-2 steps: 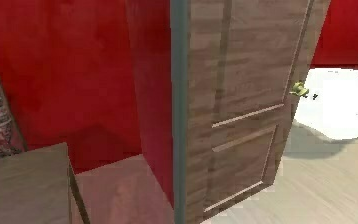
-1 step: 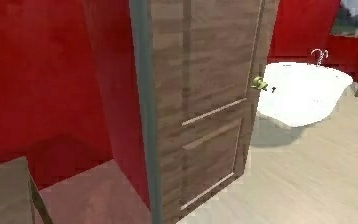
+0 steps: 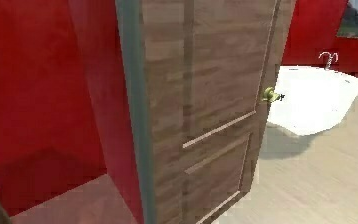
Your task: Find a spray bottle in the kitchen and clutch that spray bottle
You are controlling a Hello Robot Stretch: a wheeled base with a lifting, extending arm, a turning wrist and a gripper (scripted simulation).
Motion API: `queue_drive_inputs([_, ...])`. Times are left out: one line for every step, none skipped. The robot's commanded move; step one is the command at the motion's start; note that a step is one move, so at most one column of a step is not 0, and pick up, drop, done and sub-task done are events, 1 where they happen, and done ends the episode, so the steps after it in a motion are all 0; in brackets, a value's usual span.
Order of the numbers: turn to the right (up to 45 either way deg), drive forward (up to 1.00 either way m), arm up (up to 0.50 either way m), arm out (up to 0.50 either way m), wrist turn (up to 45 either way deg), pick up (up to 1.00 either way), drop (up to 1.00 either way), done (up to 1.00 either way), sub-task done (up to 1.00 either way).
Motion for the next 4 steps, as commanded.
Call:
queue_drive_inputs([6.0,0.0,0.0,0.0,0.0,0.0,0.0,0.0,0.0])
queue_drive_inputs([0.0,0.4,0.0,0.0,0.0,0.0,0.0,0.0,0.0])
queue_drive_inputs([45.0,0.0,0.0,0.0,0.0,0.0,0.0,0.0,0.0])
queue_drive_inputs([15.0,0.0,0.0,0.0,0.0,0.0,0.0,0.0,0.0])
